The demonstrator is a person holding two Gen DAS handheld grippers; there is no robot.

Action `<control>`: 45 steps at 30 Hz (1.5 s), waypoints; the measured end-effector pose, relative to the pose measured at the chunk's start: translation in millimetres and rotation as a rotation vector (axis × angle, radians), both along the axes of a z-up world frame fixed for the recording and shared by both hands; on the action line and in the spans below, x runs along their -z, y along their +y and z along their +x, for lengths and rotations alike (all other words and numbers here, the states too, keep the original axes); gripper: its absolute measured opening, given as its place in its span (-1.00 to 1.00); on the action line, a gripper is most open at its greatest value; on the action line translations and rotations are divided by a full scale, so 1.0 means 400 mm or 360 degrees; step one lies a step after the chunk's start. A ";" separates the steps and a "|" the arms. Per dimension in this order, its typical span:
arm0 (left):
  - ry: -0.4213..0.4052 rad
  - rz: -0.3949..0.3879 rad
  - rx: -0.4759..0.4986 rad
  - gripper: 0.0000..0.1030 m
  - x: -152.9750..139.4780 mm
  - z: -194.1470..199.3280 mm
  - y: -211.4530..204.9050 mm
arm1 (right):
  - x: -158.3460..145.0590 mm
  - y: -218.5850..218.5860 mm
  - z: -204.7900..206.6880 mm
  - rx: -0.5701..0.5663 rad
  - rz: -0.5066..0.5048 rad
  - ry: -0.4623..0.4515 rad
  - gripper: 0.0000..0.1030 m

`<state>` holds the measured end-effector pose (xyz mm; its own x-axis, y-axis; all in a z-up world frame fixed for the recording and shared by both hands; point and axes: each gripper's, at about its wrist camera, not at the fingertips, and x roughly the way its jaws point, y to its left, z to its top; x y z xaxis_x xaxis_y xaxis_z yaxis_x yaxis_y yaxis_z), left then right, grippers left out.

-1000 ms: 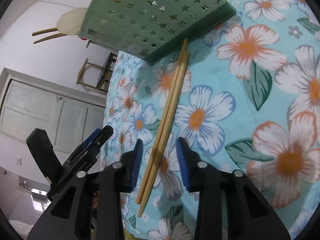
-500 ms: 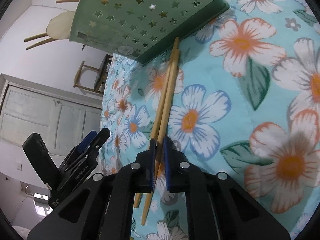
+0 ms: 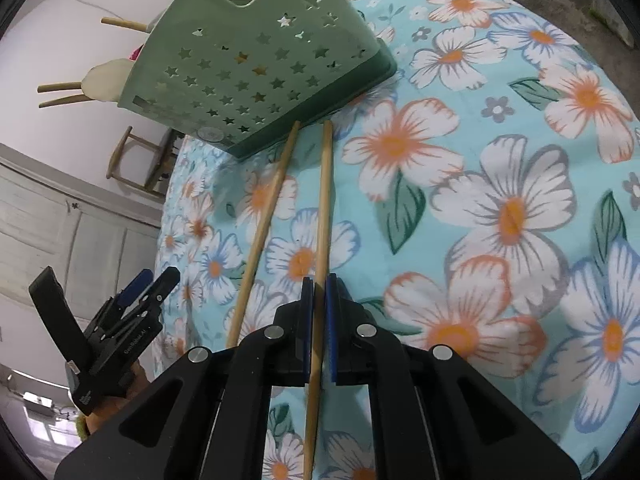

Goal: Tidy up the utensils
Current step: 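Close the right gripper on one wooden chopstick, then lower the left gripper onto the last chopstick and close on it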

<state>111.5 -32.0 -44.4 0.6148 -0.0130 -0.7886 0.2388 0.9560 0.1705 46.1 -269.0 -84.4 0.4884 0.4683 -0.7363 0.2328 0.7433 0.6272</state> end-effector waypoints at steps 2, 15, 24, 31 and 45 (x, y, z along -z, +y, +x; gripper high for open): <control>-0.0003 0.0005 0.0005 0.27 -0.001 -0.001 -0.002 | -0.001 -0.004 -0.004 0.0001 -0.0007 0.0000 -0.88; -0.0021 0.0024 0.0039 0.27 -0.010 -0.009 -0.018 | -0.001 -0.002 -0.007 0.0002 -0.0014 -0.0001 -0.87; -0.0035 -0.0253 0.0314 0.27 -0.050 -0.049 -0.064 | 0.005 -0.006 -0.007 0.0013 0.0000 0.0003 -0.87; 0.0197 -0.0480 0.0513 0.14 -0.031 -0.053 -0.126 | 0.008 -0.011 -0.011 0.0026 0.0014 0.0001 -0.87; 0.0402 -0.0393 0.0587 -0.90 0.052 -0.059 -0.200 | 0.004 -0.005 -0.017 0.0024 -0.0008 -0.0015 -0.87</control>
<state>87.9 -112.0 -65.1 0.3249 -0.3981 -0.8579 0.5725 0.8048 -0.1566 39.4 -271.2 -86.1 0.5022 0.4572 -0.7340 0.2382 0.7429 0.6256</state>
